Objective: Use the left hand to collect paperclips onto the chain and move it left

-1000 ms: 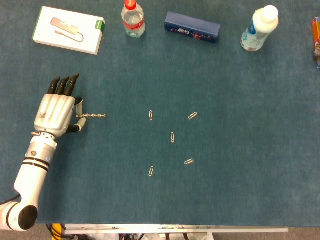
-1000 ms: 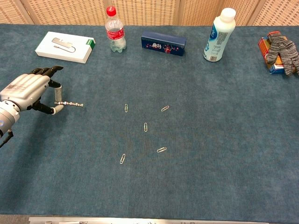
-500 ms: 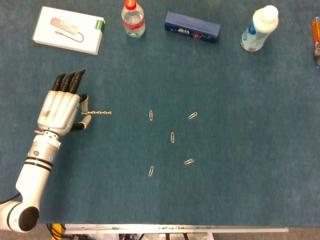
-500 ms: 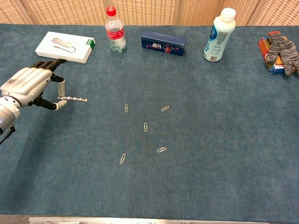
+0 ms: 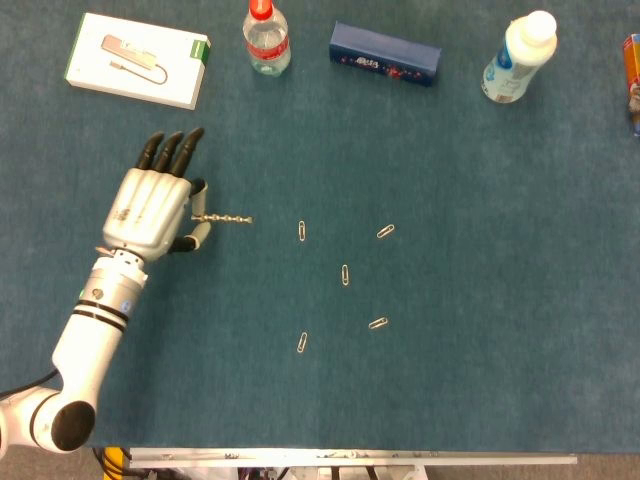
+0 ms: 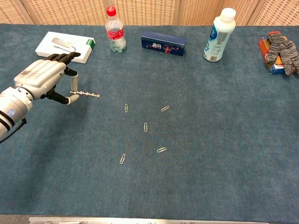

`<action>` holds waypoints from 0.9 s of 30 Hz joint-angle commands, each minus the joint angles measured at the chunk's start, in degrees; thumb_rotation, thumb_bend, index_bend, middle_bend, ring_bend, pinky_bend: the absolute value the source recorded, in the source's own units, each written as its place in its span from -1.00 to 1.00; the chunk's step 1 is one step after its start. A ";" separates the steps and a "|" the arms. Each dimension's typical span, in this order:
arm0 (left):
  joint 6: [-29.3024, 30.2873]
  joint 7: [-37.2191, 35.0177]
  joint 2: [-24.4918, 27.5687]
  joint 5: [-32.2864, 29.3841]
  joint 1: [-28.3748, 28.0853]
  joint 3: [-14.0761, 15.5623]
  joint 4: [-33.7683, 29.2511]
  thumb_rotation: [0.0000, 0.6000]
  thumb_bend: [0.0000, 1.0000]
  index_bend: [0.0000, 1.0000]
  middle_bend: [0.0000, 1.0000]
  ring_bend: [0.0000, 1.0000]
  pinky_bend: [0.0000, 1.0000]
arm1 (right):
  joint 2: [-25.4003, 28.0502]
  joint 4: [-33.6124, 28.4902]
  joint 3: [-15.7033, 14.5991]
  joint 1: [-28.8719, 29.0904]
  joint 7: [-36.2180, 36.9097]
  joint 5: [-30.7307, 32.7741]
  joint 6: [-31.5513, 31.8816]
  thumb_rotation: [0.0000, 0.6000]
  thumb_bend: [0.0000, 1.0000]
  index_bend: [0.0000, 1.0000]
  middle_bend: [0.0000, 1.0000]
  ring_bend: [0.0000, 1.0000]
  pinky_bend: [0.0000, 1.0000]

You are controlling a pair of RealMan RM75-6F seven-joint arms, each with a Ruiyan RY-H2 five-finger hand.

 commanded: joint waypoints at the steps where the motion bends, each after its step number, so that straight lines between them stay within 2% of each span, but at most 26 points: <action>1: -0.54 0.57 -0.50 -0.63 -0.61 -0.26 -0.19 1.00 -0.38 0.33 -1.00 -1.00 -1.00 | -0.02 0.11 -0.01 -0.06 0.16 0.02 0.06 1.00 -0.28 0.06 -0.30 -0.50 -0.55; 27: -4.43 5.90 -6.06 -7.77 -6.44 -0.87 1.33 1.00 -0.38 0.34 -1.00 -1.00 -1.00 | -1.11 2.83 -0.07 -0.68 2.96 0.55 0.45 1.00 -0.28 0.06 -0.30 -0.50 -0.55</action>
